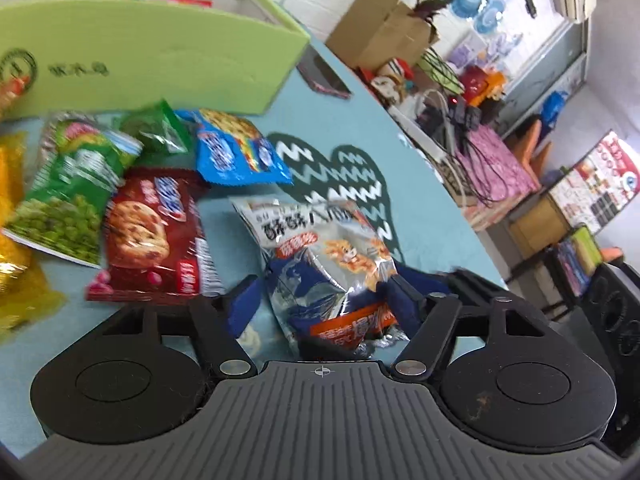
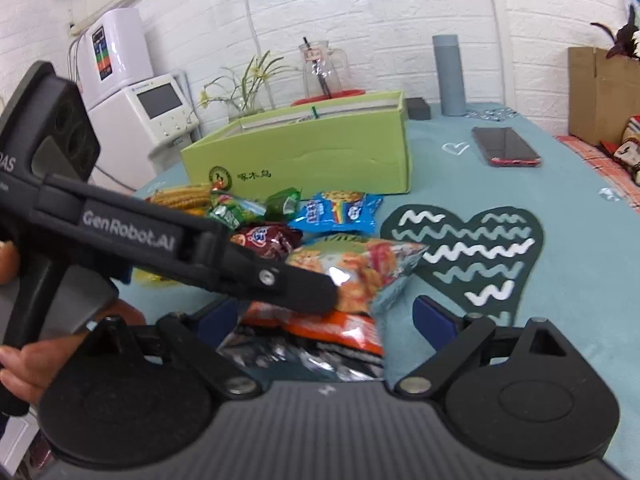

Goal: Organize snacks
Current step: 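Reach the left gripper to the silver-and-orange snack bag and grasp it, then carry the silver-and-orange bag into the green box and open the left gripper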

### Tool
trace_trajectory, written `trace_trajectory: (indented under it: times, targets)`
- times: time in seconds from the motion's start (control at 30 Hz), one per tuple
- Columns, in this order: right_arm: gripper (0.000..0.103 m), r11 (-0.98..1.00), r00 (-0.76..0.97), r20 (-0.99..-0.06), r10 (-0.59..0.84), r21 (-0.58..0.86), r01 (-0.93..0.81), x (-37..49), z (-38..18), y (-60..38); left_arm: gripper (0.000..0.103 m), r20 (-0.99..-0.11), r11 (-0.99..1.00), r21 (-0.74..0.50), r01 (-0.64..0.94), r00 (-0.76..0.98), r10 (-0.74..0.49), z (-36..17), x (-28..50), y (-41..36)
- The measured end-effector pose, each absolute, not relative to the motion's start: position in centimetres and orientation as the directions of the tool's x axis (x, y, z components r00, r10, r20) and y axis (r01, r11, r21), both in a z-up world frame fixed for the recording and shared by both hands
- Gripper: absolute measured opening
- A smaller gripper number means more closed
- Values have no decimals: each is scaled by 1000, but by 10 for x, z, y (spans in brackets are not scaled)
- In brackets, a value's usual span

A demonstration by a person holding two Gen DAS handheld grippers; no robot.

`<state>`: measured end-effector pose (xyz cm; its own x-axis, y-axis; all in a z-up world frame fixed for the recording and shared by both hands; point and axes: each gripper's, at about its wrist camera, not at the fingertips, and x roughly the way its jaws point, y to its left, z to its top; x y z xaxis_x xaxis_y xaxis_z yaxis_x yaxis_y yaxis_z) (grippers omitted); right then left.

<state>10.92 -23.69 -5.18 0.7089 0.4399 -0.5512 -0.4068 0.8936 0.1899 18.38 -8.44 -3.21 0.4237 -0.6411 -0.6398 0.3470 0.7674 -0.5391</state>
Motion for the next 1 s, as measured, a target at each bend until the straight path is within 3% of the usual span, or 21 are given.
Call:
trace_trajectory:
  times: [0.1,0.2,0.4,0.63,0.7,0.77,0.83,1.0]
  targets:
    - [75,901,727,-554,406,111,-419,103,-45,-229,35,-622,753,-542,372,425,-657,-28,181,-83]
    - [75,902,762,-509,401,77,-424,109,-22,-229,35,-577,728,-553,404,445,-685,-5,189,-80]
    - [77,888,815,-413,407,-31,-459,185,32,-207,36,-498,762,-451,465,577,-647,61,251,-75]
    - [79,868,783,-442,438,-19,-496,293,45,-184,37,-526,804,-452,386,613,-590,73,355,-49]
    - [85,880,795,-452,404,-44,-472,310,42,-180,36,-545,827,-430,361,627,-557,66,374,-47]
    - [88,888,812,-435,389,-56,-456,310,44,-182,52,-549,856,-390,338,661,-511,67,381,-41]
    - [94,888,827,-393,401,-54,-456,297,52,-189,59,-504,866,-365,343,709,-493,77,373,-33]
    - [93,873,849,-292,441,-81,-481,252,80,-192,67,-401,852,-340,398,758,-514,107,334,-24]
